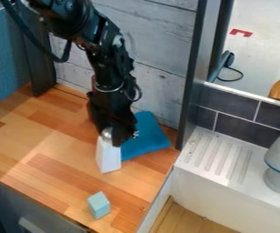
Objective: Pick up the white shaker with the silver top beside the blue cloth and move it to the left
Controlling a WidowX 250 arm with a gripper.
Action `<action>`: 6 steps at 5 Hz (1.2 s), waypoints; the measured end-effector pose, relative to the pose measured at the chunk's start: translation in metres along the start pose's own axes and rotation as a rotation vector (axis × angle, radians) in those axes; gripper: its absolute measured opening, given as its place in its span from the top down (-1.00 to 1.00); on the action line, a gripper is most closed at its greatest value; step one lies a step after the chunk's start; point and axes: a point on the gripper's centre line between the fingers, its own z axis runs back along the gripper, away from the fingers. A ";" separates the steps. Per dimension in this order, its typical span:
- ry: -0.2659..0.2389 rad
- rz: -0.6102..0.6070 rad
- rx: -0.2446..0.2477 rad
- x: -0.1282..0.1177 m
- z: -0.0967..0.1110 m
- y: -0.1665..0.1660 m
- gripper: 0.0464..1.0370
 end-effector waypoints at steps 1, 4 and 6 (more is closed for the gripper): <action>0.003 0.001 -0.002 -0.001 0.000 0.000 0.04; -0.013 0.210 -0.172 -0.043 0.057 0.041 0.04; -0.026 0.398 -0.100 -0.096 0.046 0.124 0.04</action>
